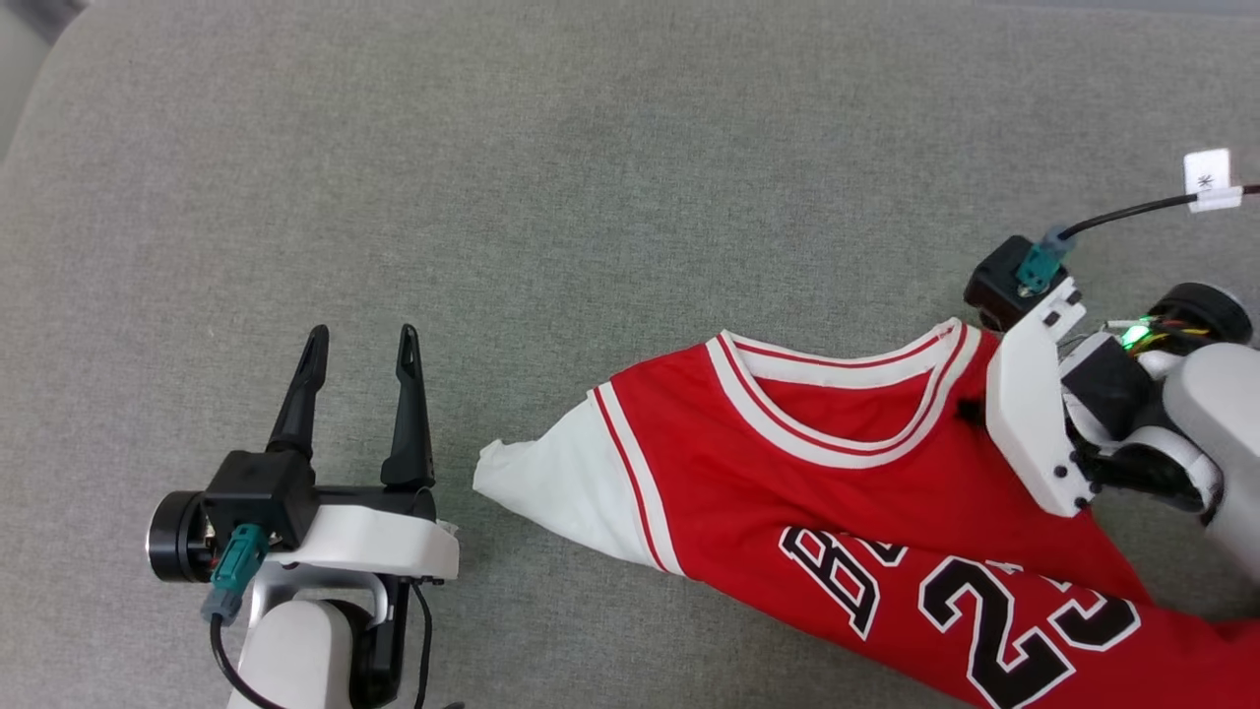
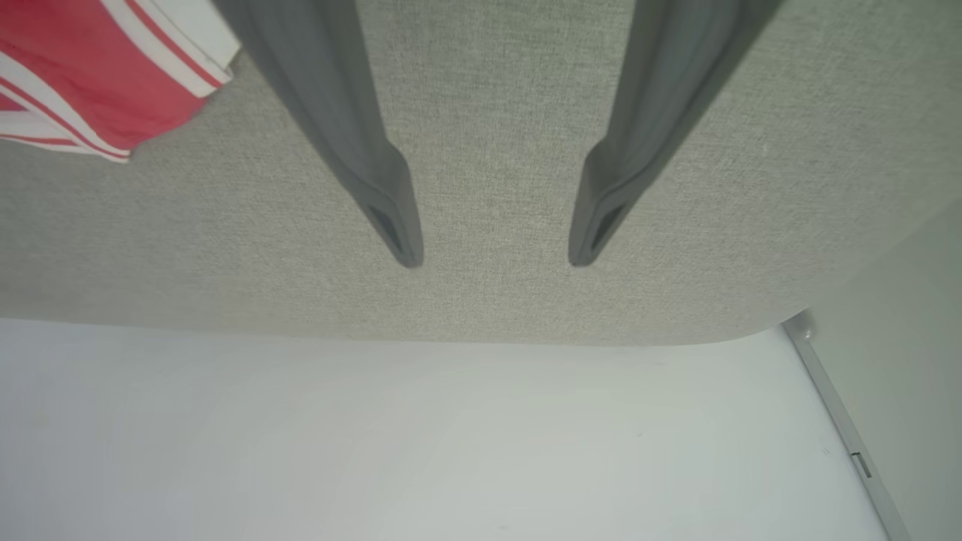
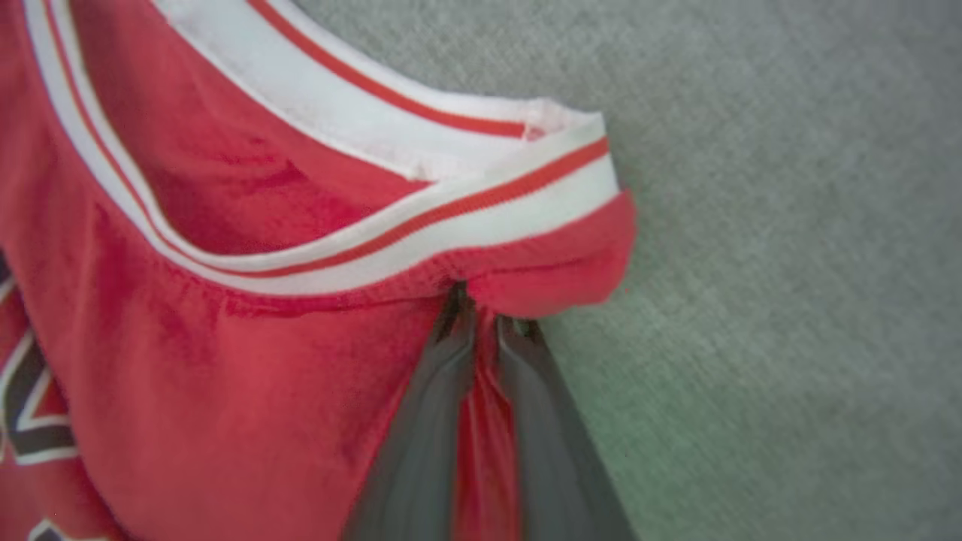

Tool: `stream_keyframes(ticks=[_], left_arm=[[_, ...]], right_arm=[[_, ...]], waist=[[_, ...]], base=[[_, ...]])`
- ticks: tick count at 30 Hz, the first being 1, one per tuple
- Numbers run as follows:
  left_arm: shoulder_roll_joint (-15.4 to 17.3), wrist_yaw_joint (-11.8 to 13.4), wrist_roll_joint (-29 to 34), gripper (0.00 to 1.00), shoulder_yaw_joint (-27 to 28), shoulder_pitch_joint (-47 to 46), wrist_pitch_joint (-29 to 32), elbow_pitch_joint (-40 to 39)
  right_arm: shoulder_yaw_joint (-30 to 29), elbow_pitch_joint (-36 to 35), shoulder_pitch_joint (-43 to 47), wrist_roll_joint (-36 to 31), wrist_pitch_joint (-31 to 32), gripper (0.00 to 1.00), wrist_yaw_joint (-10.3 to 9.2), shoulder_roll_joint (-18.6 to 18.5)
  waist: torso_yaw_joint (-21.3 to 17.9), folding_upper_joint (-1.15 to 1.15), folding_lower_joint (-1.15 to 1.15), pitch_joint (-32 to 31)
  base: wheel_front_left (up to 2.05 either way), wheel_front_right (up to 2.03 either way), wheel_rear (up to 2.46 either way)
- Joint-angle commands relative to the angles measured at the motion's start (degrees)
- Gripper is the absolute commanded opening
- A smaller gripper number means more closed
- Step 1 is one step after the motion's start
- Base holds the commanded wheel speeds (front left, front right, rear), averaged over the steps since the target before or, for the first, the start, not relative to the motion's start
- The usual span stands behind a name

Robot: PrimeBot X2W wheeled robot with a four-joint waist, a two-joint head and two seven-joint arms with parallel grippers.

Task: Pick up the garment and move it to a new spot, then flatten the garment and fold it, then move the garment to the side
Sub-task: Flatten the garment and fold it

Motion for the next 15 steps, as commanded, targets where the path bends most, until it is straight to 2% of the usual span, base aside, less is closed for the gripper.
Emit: stream_keyframes(ticks=[1, 4, 10, 14, 15], left_arm=[[-0.04, -0.02, 0.31, 1.00, 0.26, 0.20, -0.14, 0.20], [-0.03, -0.11, 0.48, 1.00, 0.62, 1.28, -0.14, 0.52], [-0.03, 0.06, 0.80, 1.00, 1.47, 4.18, -0.14, 0.89], [-0.04, 0.24, 0.80, 1.00, 1.92, 6.00, -0.14, 0.61], [-0.04, 0.35, 0.57, 1.00, 1.96, 6.98, -0.14, 0.39]], right_arm=[[2.40, 1.09, 1.76, 0.67, -1.67, 0.00, 0.14, 2.05], [2.57, -0.31, -0.75, 0.57, -6.55, 0.00, 0.07, 0.80], [0.99, -3.93, 0.76, 3.16, -15.09, 0.00, 0.07, -5.74], [-2.30, -6.04, 3.99, 5.20, -18.62, 0.00, 0.07, -11.94], [-6.31, -7.06, 7.23, 7.54, -20.24, 0.00, 0.07, -16.39]], waist=[[-0.63, 0.00, 0.00, -1.16], [-1.36, 0.00, 0.00, -3.31], [-3.31, 0.00, 0.00, -8.19], [-4.57, 0.00, 0.00, -9.93], [-5.10, 0.00, 0.00, -10.39]], base=[[0.00, 0.00, 0.00], [0.00, 0.00, 0.00], [0.00, 0.00, 0.00], [0.00, 0.00, 0.00], [0.00, 0.00, 0.00]])
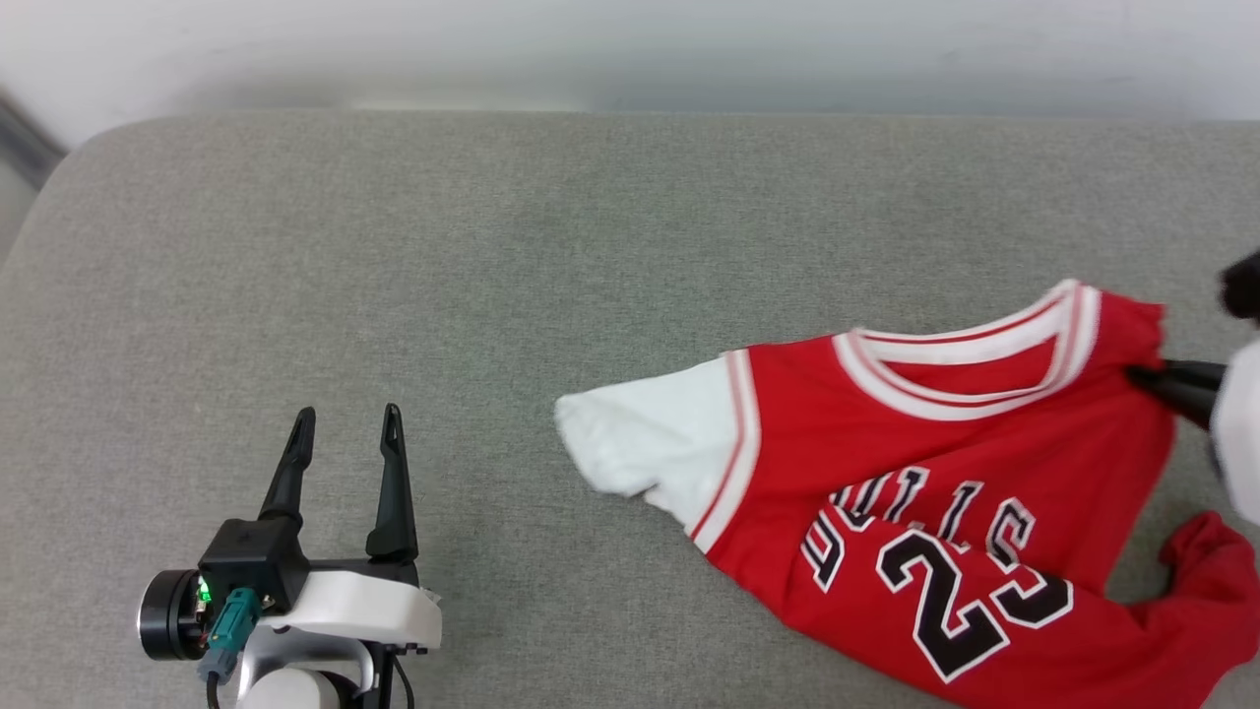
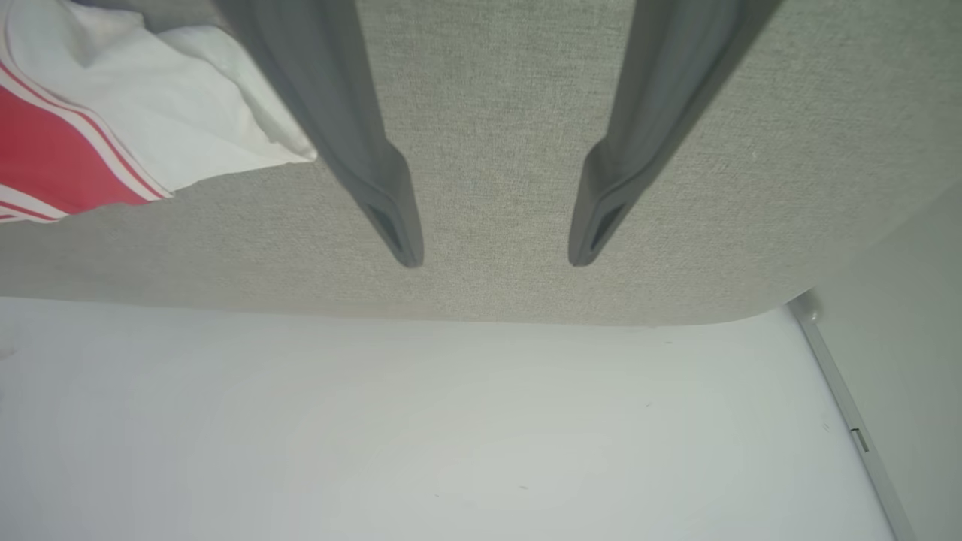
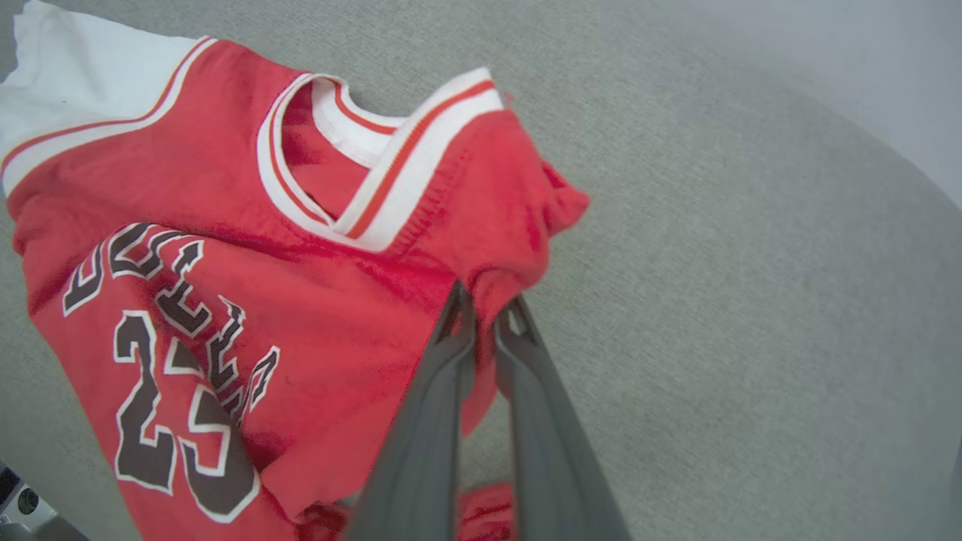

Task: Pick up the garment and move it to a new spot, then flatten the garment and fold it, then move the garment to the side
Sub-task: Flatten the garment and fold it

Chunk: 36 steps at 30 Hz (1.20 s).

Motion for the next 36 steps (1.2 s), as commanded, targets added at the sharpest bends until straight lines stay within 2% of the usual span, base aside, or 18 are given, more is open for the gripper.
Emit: stream_keyframes(ticks=[1, 7, 13, 16, 20, 23, 24, 25, 29, 30, 31, 32, 36], left_arm=[[-0.03, 0.29, -0.17, 1.00, 0.06, 0.79, -0.14, -0.26], [-0.03, 0.10, -0.79, 1.00, -0.90, 0.40, -0.14, -0.33], [-0.03, 0.39, -1.77, 1.00, -2.51, -1.14, -0.14, 0.10], [-0.04, 0.70, -2.27, 1.00, -2.84, -1.74, -0.14, 0.03], [-0.03, 0.99, -2.79, 1.00, -3.22, -2.20, -0.14, 0.07], [-0.03, 0.87, -3.06, 1.00, -3.43, -2.75, -0.14, 0.24], [-0.03, 0.87, -3.06, 1.00, -3.43, -2.75, -0.14, 0.24], [-0.03, 0.77, -2.99, 1.00, -3.55, -2.84, -0.14, 0.40], [-0.03, 0.72, -2.85, 1.00, -3.48, -3.24, -0.14, 0.58], [-0.02, 0.71, -2.71, 1.00, -3.23, -3.16, -0.14, 0.66], [-0.04, 0.65, -2.56, 1.00, -2.98, -2.95, -0.14, 0.71], [-0.04, 0.58, -2.36, 1.00, -2.65, -2.70, -0.14, 0.81], [-0.04, 0.38, -1.60, 1.00, -1.31, -1.64, -0.14, 0.94]], right_arm=[[-2.16, 0.06, 1.71, 1.12, -0.68, 0.00, -0.02, -1.86], [-11.09, 5.35, 4.79, 3.27, 0.91, 0.00, -0.03, -6.49], [-18.43, 14.36, 2.50, -0.43, 6.09, 0.00, -0.02, -5.14], [-20.68, 17.81, 1.48, -4.07, 8.82, 0.00, -0.02, -2.58], [-22.63, 22.61, 0.97, -8.90, 10.93, 0.00, -0.03, 2.73], [-23.49, 26.34, 1.94, -11.80, 11.30, 0.00, -0.02, 7.18], [-23.49, 26.34, 1.94, -11.80, 11.30, 0.00, -0.02, 7.18], [-23.98, 28.74, 2.88, -13.22, 11.09, 0.00, -0.02, 9.42], [-24.80, 31.05, 4.19, -14.36, 10.19, 0.00, -0.02, 11.55], [-25.26, 31.56, 4.48, -14.48, 9.50, 0.03, -0.02, 12.08], [-25.65, 31.57, 4.63, -15.01, 8.40, 0.75, -0.02, 12.13], [-25.74, 31.10, 4.82, -15.57, 7.23, 1.00, -0.02, 12.00], [-26.72, 27.17, 5.64, -16.64, 0.76, 1.00, -0.02, 11.29]], waist=[[-0.65, 0.00, 0.00, -0.41], [-0.43, 0.00, 0.00, 0.57], [2.08, 0.00, 0.00, 2.80], [3.10, 0.00, 0.00, 4.20], [3.84, 0.00, 0.00, 5.62], [4.10, 0.00, 0.00, 6.11], [4.10, 0.00, 0.00, 6.11], [4.24, 0.00, 0.00, 6.18], [4.26, 0.00, 0.00, 5.96], [4.08, 0.00, 0.00, 5.71], [3.85, 0.00, 0.00, 5.42], [3.61, 0.00, 0.00, 5.05], [2.06, 0.00, 0.00, 2.97]], base=[[0.00, 0.00, 0.00], [0.00, 0.00, 0.00], [0.00, 0.00, 0.00], [0.00, 0.00, 0.00], [0.00, 0.00, 0.00], [0.00, 0.00, 0.00], [0.00, 0.00, 0.00], [0.00, 0.00, 0.00], [0.00, 0.00, 0.00], [0.00, 0.00, 0.00], [0.00, 0.00, 0.00], [0.00, 0.00, 0.00], [0.00, 0.00, 0.00]])
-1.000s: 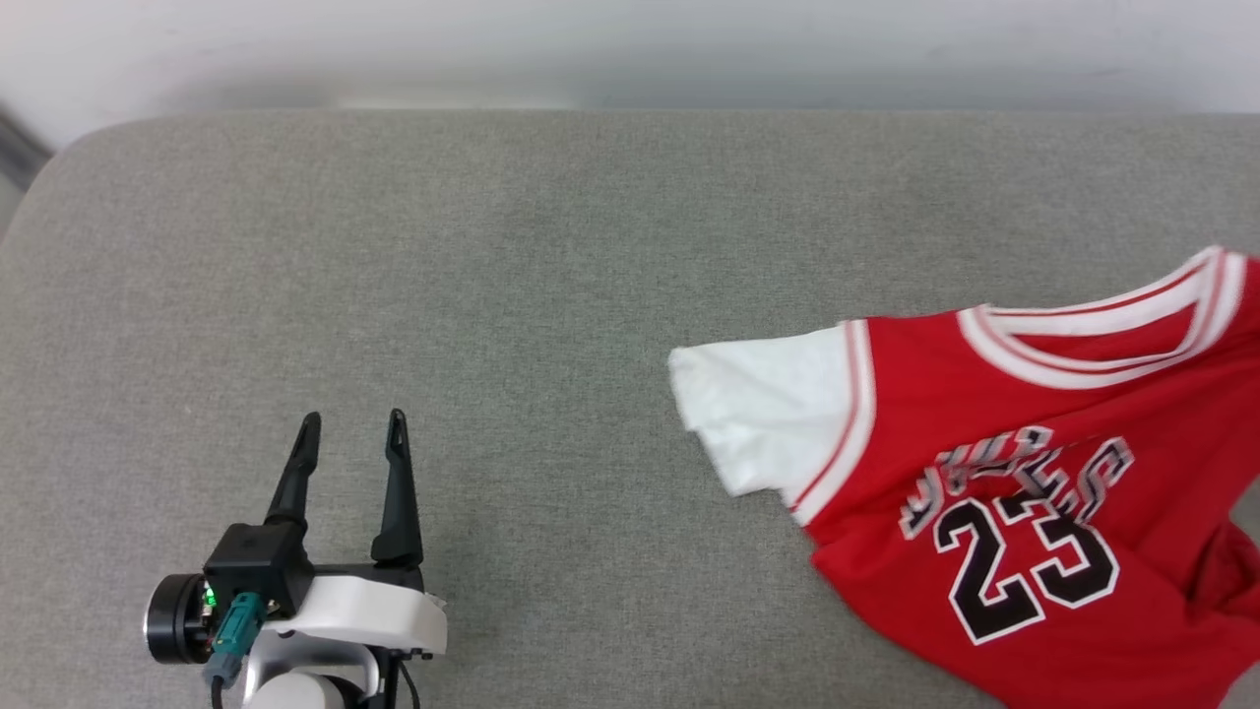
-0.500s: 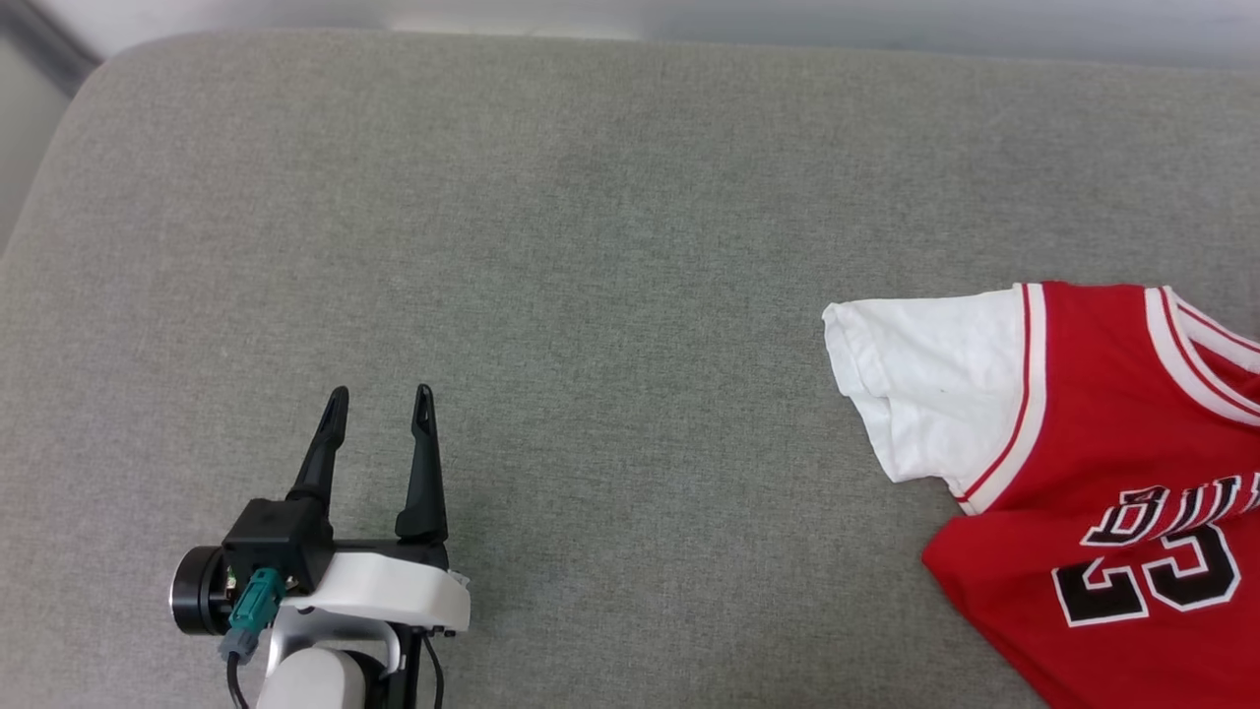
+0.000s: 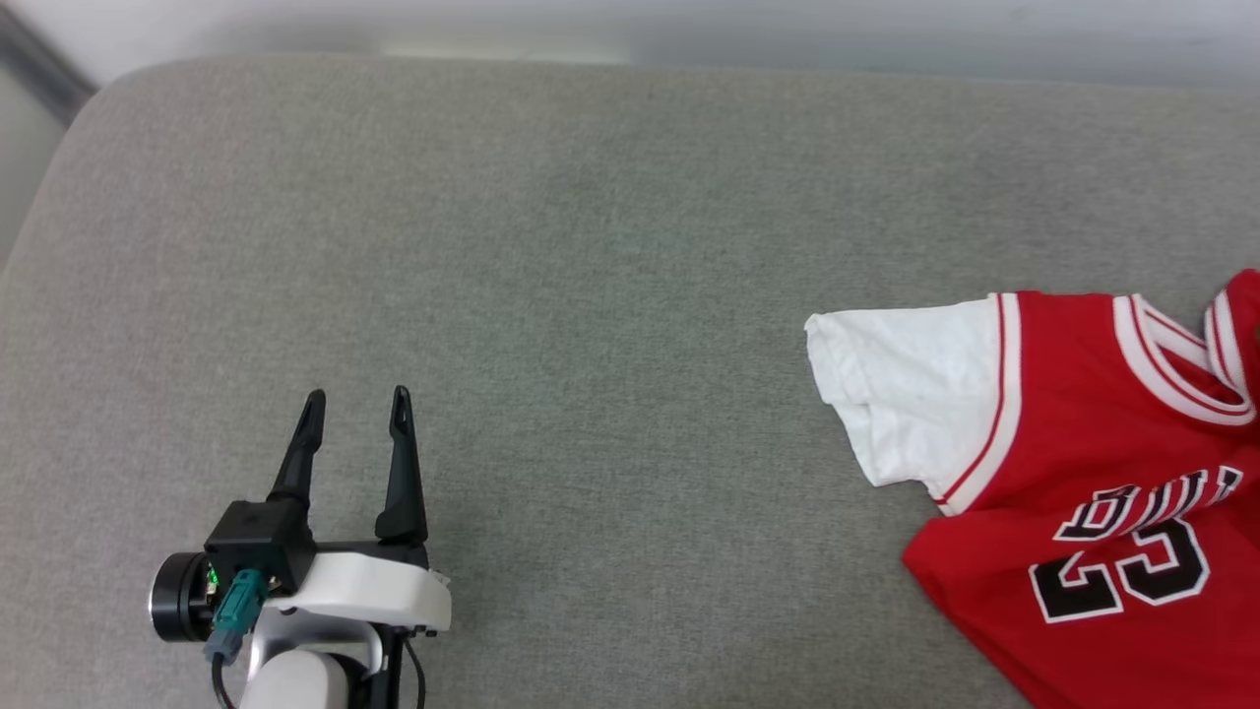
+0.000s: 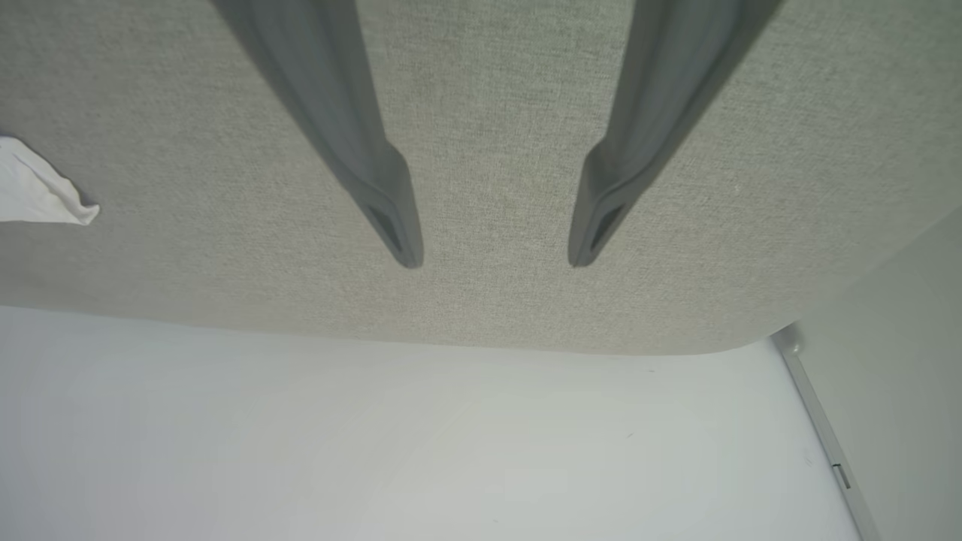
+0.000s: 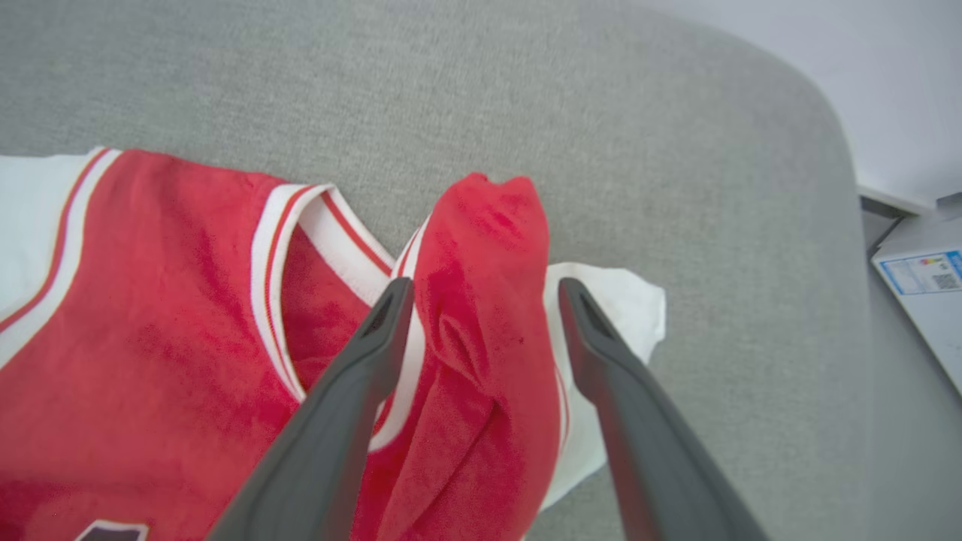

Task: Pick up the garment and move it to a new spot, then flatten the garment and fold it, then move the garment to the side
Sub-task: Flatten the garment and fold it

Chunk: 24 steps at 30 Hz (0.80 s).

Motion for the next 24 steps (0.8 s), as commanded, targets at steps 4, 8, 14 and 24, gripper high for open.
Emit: stream_keyframes(ticks=[4, 8, 14, 24], left_arm=[[-0.05, -0.83, 1.39, 1.00, 1.55, 0.82, -0.14, -0.59], [0.48, -1.60, 2.48, 1.00, 3.12, -0.42, -0.14, -1.54], [2.16, -3.20, 3.64, 1.00, 3.86, -4.54, -0.14, -1.72], [7.13, -7.09, 2.34, 1.00, -1.83, -20.48, 6.64, 4.67]], right_arm=[[-2.04, -4.25, 2.30, -3.39, -8.53, 1.00, -0.02, -1.31], [-6.59, -8.29, 4.18, -8.08, -18.10, 1.00, -0.02, 0.40], [-17.38, -15.67, 10.42, -16.43, -28.05, 1.00, -0.02, 7.76], [-33.04, -33.81, 25.85, -29.16, -32.60, 1.00, -0.02, 25.19]], waist=[[-2.58, 0.00, 0.00, -2.83], [-4.55, 0.00, 0.00, -4.63], [-7.07, 0.00, 0.00, -5.62], [-9.93, 0.00, 0.00, -3.61]], base=[[0.00, 0.00, 0.00], [0.00, 0.00, 0.00], [0.00, 0.00, 0.00], [0.00, 0.00, 0.00]])
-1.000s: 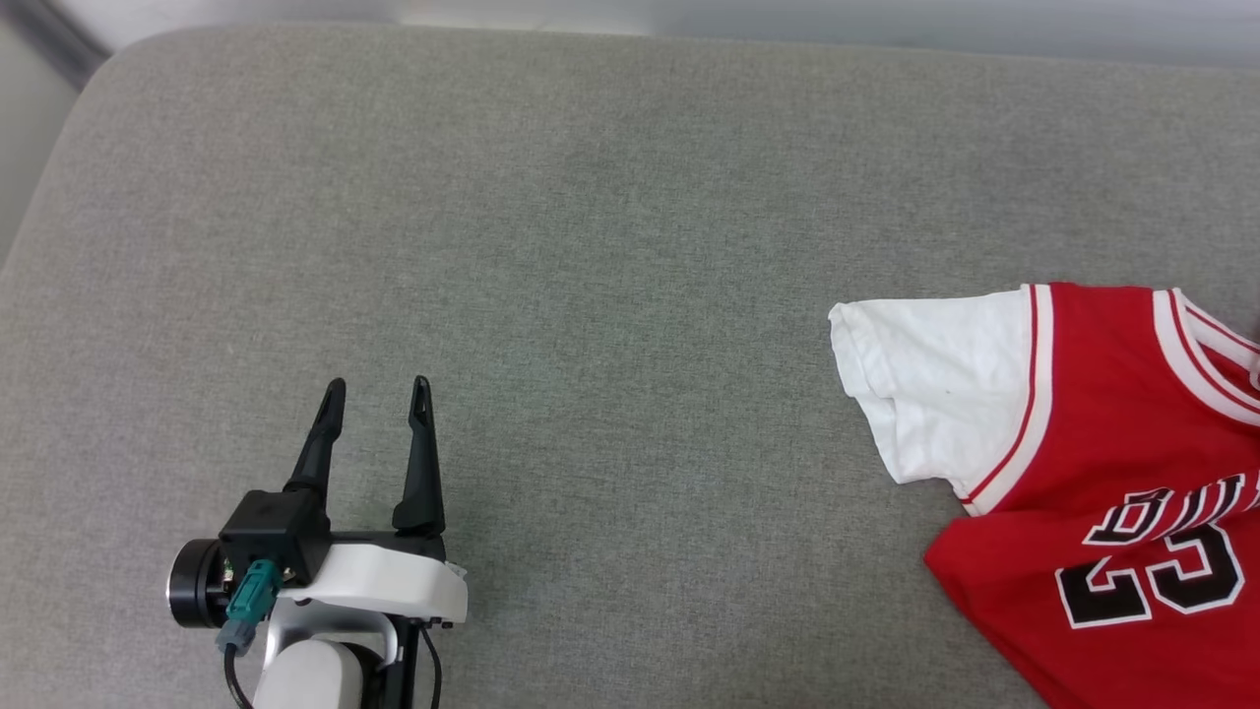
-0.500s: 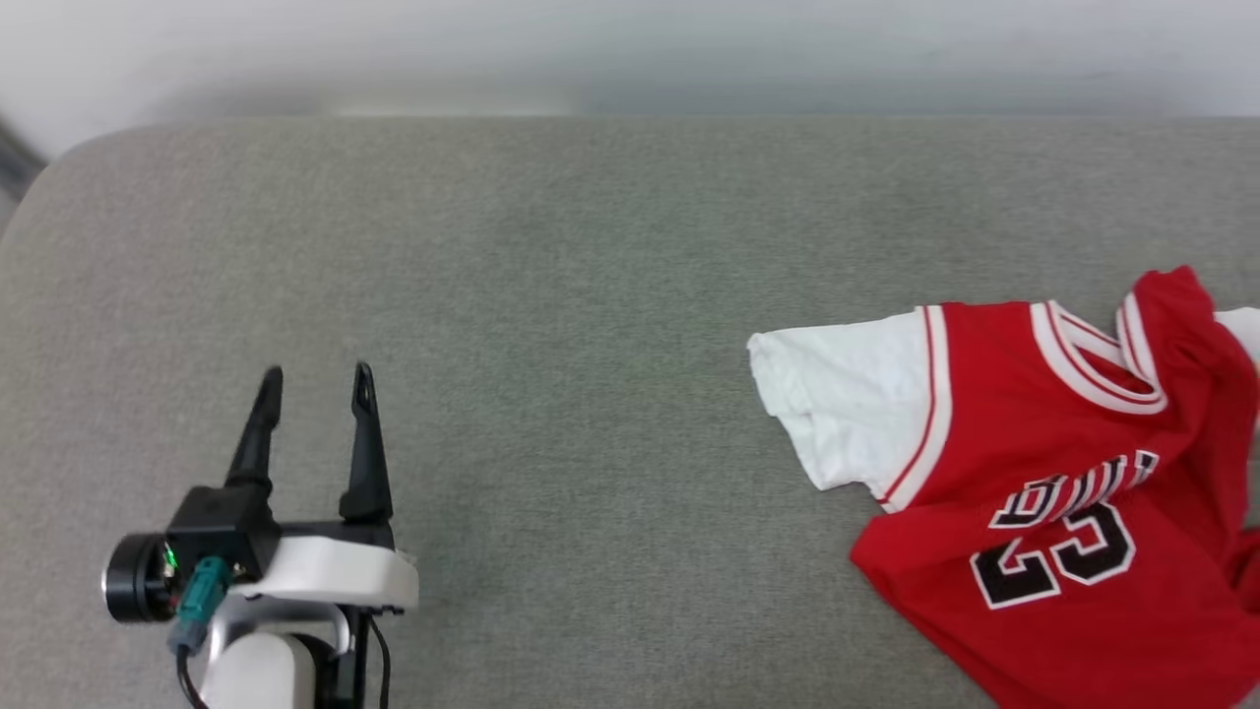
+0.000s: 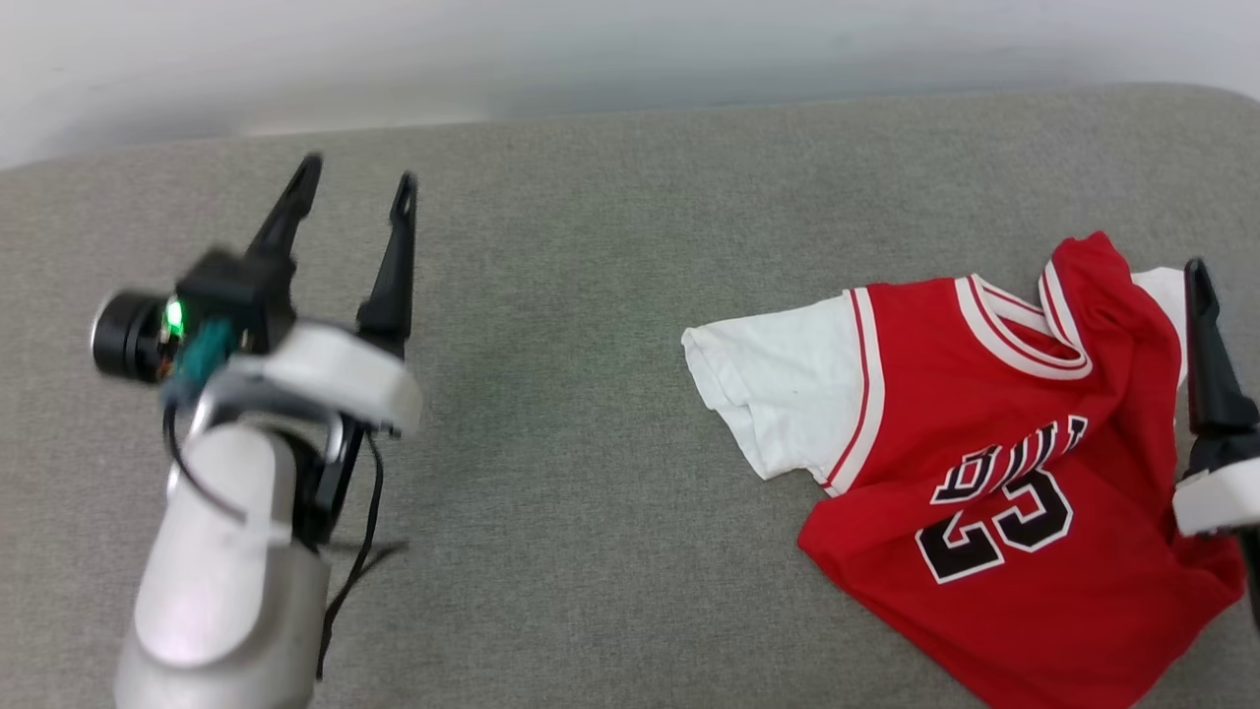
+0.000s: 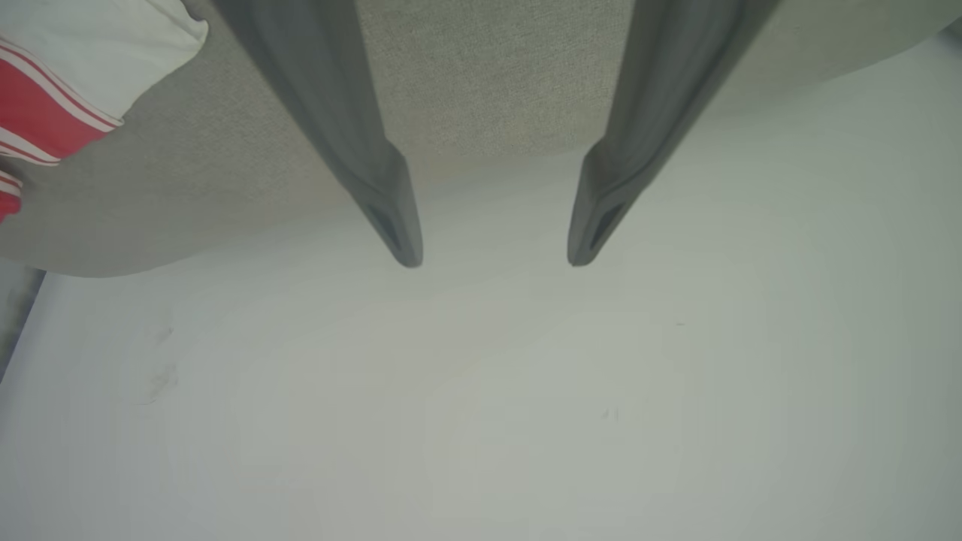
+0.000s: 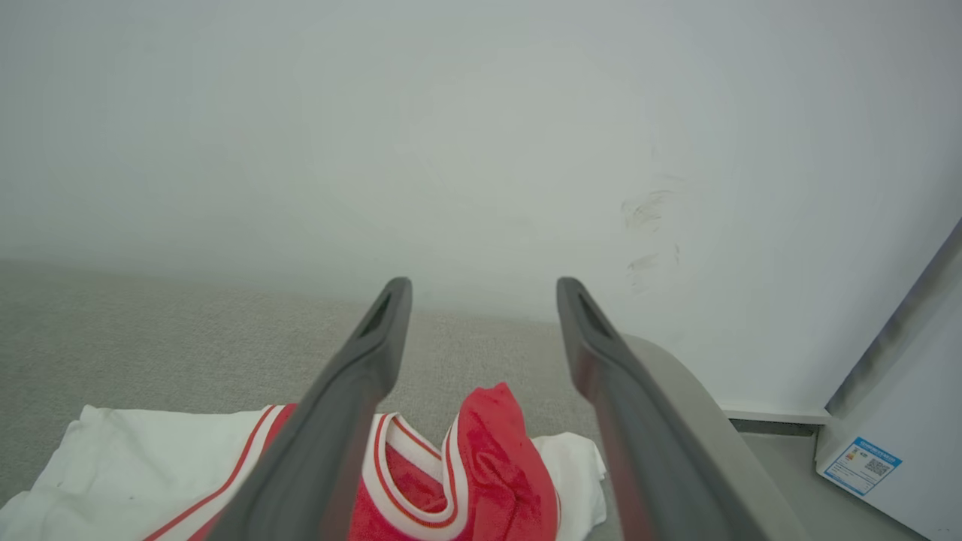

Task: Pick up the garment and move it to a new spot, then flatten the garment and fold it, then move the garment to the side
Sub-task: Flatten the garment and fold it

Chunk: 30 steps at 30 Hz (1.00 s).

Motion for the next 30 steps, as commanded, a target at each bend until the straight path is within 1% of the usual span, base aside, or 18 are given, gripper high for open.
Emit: stream_keyframes(ticks=[1, 6, 8, 13, 19, 24, 27, 30], left_arm=[[0.68, -0.39, -1.01, 1.00, -1.05, -2.46, 2.48, 0.94], [3.60, -0.82, -5.16, 1.00, -5.95, -12.19, 12.57, 2.71], [5.00, -0.81, -8.13, 1.00, -9.38, -15.49, 17.00, 3.33], [9.16, -0.83, -16.94, 1.00, -19.33, -23.44, 28.98, 4.68], [12.78, -0.85, -26.23, 1.00, -32.87, -31.33, 42.75, 6.13], [13.98, -0.84, -33.49, 1.00, -42.76, -36.83, 52.74, 7.41], [14.47, -0.85, -36.60, 1.00, -47.93, -40.16, 57.31, 7.81], [14.87, -0.84, -39.14, 1.00, -52.58, -42.60, 60.41, 8.88]], right_arm=[[-1.08, -1.65, 1.88, -0.78, -0.17, 1.00, -0.03, 1.72], [-2.43, -7.06, 7.01, -3.69, -1.13, 1.00, -0.02, 6.83], [-2.61, -8.32, 8.22, -4.36, -1.57, 1.00, -0.02, 8.55], [-2.34, -9.83, 9.63, -5.55, -2.64, 1.00, -0.02, 11.14], [-1.17, -9.68, 8.74, -6.34, -3.37, 1.00, -0.02, 12.12], [0.34, -8.81, 6.62, -6.43, -3.77, 1.00, -0.02, 12.07], [1.24, -8.08, 5.49, -6.44, -4.17, 1.00, -0.02, 11.93], [2.47, -7.46, 4.18, -6.47, -4.67, 1.00, -0.02, 11.99]], waist=[[-0.59, 0.00, 0.00, 0.68], [-2.15, 0.00, 0.00, 2.38], [-2.81, 0.00, 0.00, 3.00], [-4.62, 0.00, 0.00, 4.89], [-6.71, 0.00, 0.00, 6.96], [-8.61, 0.00, 0.00, 8.89], [-9.76, 0.00, 0.00, 10.27], [-11.08, 0.00, 0.00, 11.72]], base=[[0.00, 0.00, 0.00], [0.00, 0.00, 0.00], [0.00, 0.00, 0.00], [0.00, 0.00, 0.00], [0.00, 0.00, 0.00], [0.00, 0.00, 0.00], [0.00, 0.00, 0.00], [0.00, 0.00, 0.00]])
